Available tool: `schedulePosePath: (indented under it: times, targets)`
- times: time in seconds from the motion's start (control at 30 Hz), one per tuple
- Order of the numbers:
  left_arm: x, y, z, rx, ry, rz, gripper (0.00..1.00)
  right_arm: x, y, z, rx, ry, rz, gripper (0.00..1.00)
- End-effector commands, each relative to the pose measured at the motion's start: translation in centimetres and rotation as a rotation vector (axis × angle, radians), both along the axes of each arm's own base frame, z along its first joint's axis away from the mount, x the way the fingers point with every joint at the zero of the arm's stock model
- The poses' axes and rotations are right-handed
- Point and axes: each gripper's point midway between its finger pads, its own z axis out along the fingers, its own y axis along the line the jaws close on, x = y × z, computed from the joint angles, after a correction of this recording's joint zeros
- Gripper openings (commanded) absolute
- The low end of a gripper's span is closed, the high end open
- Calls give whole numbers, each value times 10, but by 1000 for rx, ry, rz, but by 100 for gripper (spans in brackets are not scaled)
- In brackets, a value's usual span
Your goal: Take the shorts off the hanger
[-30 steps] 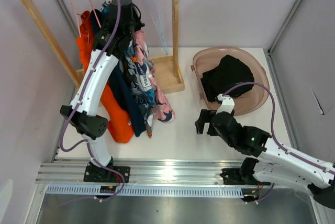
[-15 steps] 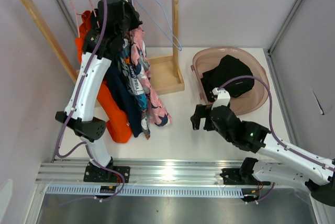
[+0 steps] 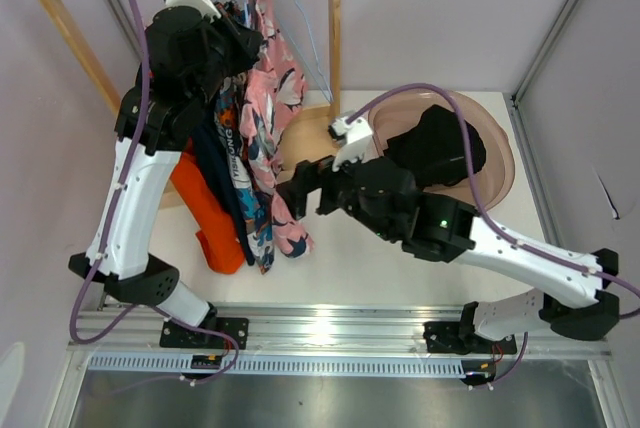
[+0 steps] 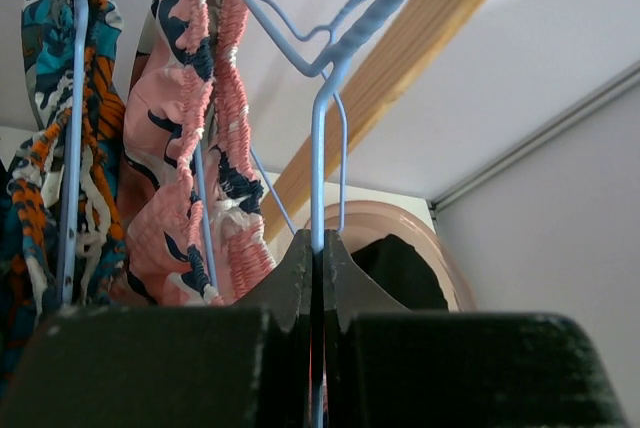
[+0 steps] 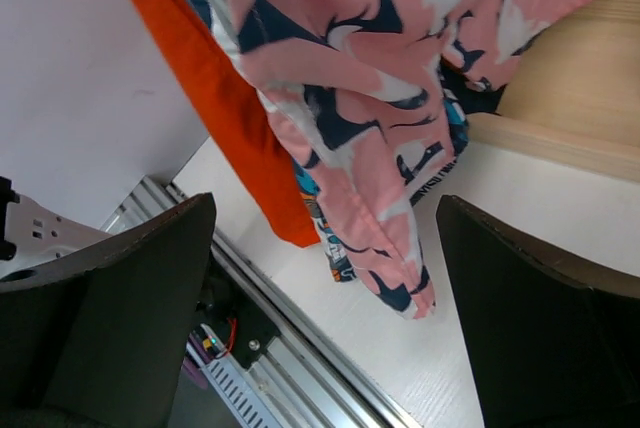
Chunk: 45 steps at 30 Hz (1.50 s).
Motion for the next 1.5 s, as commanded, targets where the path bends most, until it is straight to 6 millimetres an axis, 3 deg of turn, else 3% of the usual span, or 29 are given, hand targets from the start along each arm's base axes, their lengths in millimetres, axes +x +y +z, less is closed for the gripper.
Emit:
schedulePosePath:
  times: [0.0, 0.2, 0.47, 0.5, 0.57, 0.6, 0.63, 0.73, 0.77, 0.83, 0.87, 0.9, 0.97, 1.0, 1.1, 1.33, 1.4, 1.47]
  targets:
    - [-27, 0, 34, -103, -84, -38, 0, 2, 26, 20, 40, -46, 5, 100]
    - [-45, 1, 29, -125, -68, -58, 0, 4, 57, 20, 86, -43, 28, 100]
    - [-69, 11, 28, -151, -72, -69, 0, 29, 80, 10, 54, -105, -52, 96]
    - [-70, 12, 28, -151, -72, -70, 0, 31, 82, 12, 64, -114, -54, 90]
    - [-73, 13, 27, -148, -69, -70, 0, 29, 88, 6, 53, -123, -48, 60]
    - [-75, 14, 28, -149, -71, -72, 0, 27, 90, 6, 63, -129, -39, 35]
    - [-78, 15, 29, -147, -78, -74, 0, 25, 91, -2, 50, -124, -34, 0]
    - [-77, 19, 29, -121, -86, -61, 0, 0, 91, -12, 35, -118, -15, 0]
    - [-78, 21, 30, -113, -91, -55, 0, -22, 91, -20, 21, -111, 13, 0]
    - [-75, 28, 30, -84, -99, -20, 0, -42, 85, -32, 2, -94, -3, 0]
    - [-73, 30, 30, -74, -103, -7, 0, -54, 82, -48, -35, -87, -2, 0]
    - [-72, 33, 30, -55, -108, 7, 0, -79, 78, -47, -20, -80, -6, 0]
    - [-65, 39, 27, -33, -102, 51, 0, -103, 72, -61, -50, -73, -5, 0]
    - [-63, 43, 27, -20, -106, 76, 0, -125, 69, -62, -33, -60, -14, 0]
    - [-59, 46, 30, -7, -116, 95, 0, -156, 66, -72, -59, -64, -14, 0]
    - [-59, 50, 37, 3, -130, 109, 0, -165, 71, -83, -83, -53, -31, 0]
    - [-59, 46, 35, 5, -118, 90, 0, -163, 74, -84, -88, -59, -36, 0]
    - [-63, 39, 34, 1, -110, 44, 0, -148, 77, -82, -93, -69, -56, 0]
